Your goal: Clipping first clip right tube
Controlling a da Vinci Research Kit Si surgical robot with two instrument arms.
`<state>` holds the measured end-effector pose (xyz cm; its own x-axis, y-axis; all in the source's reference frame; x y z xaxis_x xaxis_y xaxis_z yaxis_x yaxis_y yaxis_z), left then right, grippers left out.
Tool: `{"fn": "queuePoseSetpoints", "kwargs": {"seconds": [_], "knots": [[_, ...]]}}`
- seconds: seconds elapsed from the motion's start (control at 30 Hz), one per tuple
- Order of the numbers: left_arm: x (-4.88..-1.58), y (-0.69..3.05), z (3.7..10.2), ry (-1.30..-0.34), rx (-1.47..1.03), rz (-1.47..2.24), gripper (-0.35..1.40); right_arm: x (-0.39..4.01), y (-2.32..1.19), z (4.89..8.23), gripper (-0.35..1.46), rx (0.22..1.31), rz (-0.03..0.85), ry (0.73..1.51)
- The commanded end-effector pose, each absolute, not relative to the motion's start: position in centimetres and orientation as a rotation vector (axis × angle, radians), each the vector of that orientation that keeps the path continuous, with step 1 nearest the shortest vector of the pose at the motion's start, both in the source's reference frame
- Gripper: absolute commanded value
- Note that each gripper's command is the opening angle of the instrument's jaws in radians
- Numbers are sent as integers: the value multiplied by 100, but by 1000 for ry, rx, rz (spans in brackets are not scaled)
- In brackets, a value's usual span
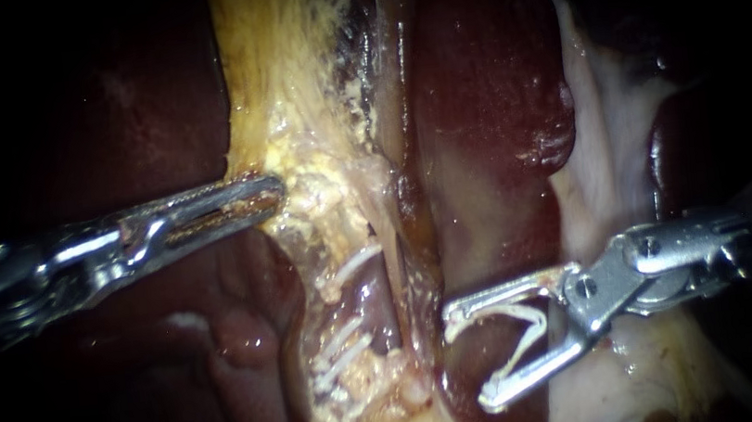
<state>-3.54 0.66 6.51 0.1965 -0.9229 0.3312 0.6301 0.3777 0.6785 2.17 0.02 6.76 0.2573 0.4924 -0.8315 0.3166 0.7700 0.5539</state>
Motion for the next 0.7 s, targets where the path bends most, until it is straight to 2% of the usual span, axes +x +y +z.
{"fn": "queuePoseSetpoints", "kwargs": {"seconds": [0.03, 0.23, 0.37, 0.47, 0.57, 0.7], "knots": [[-354, 66, 650, -793, 441, -1138, -35, 218, 2, 675, 60, 738, 135, 1341], [-343, 76, 620, -786, 449, -1145, -35, 226, -6, 685, 60, 758, 133, 1336], [-326, 89, 592, -807, 435, -1166, -35, 241, -7, 702, 60, 841, 223, 1286], [-317, 96, 571, -817, 430, -1185, -35, 248, -9, 720, 58, 903, 254, 1219], [-314, 99, 553, -833, 424, -1186, -35, 256, -6, 738, 57, 921, 270, 1165], [-315, 99, 536, -845, 414, -1172, -35, 261, 5, 756, 57, 930, 292, 1149]]}}
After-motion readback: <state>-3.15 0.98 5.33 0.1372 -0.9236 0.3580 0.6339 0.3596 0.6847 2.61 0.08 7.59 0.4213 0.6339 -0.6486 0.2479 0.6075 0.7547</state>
